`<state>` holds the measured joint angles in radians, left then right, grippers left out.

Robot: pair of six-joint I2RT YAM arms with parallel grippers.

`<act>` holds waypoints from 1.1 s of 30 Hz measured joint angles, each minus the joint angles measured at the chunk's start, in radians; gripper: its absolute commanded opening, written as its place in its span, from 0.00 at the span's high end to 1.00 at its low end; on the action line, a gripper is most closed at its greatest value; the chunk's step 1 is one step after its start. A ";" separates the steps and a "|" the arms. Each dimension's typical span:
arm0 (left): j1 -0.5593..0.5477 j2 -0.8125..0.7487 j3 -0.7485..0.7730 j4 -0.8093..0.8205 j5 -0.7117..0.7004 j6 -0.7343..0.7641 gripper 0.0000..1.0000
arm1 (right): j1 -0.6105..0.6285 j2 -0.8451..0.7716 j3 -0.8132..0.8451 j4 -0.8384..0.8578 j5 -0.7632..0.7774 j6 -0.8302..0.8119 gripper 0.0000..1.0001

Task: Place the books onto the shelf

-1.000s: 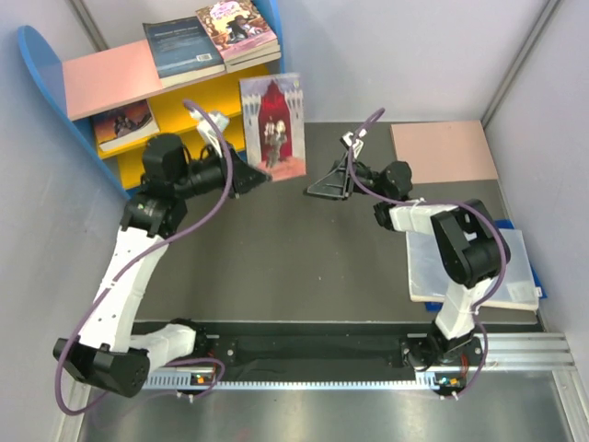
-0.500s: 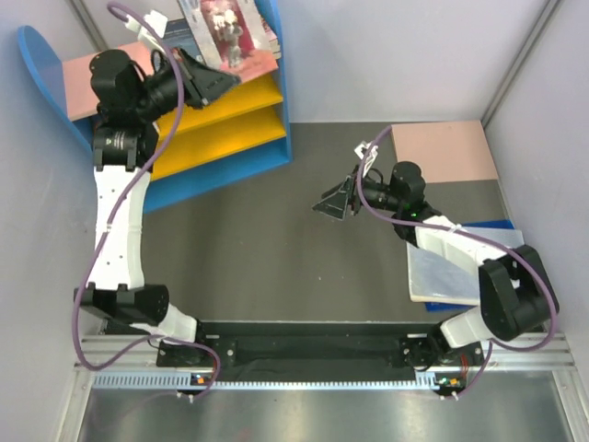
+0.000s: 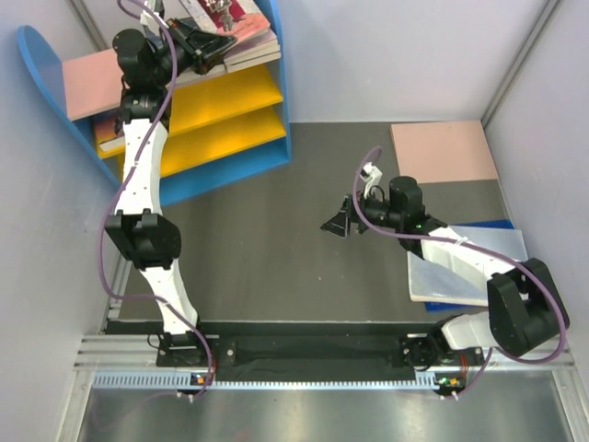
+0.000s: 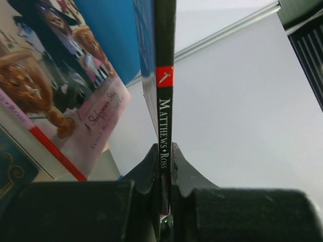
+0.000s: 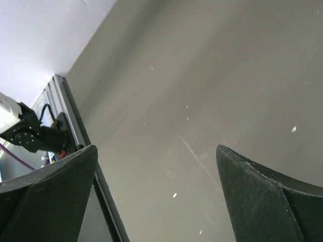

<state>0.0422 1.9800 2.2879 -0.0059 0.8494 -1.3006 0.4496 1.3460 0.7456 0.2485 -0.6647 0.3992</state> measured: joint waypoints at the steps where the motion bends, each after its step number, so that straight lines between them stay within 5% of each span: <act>1: 0.000 0.009 0.005 0.003 -0.009 -0.014 1.00 | 0.000 -0.002 -0.007 -0.004 0.004 0.000 0.00; 18: -0.035 0.161 0.139 0.027 -0.049 -0.145 1.00 | 0.000 -0.037 -0.077 -0.009 0.026 -0.006 0.00; 24: -0.032 0.163 0.139 0.045 -0.049 -0.178 0.68 | 0.001 -0.045 -0.085 -0.008 0.029 -0.005 0.00; 33: -0.034 0.163 0.139 0.051 -0.022 -0.198 0.90 | 0.002 -0.046 -0.106 0.017 0.032 0.012 0.00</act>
<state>0.0086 2.1426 2.4271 0.0452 0.8272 -1.4982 0.4515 1.3003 0.6395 0.2657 -0.6331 0.4114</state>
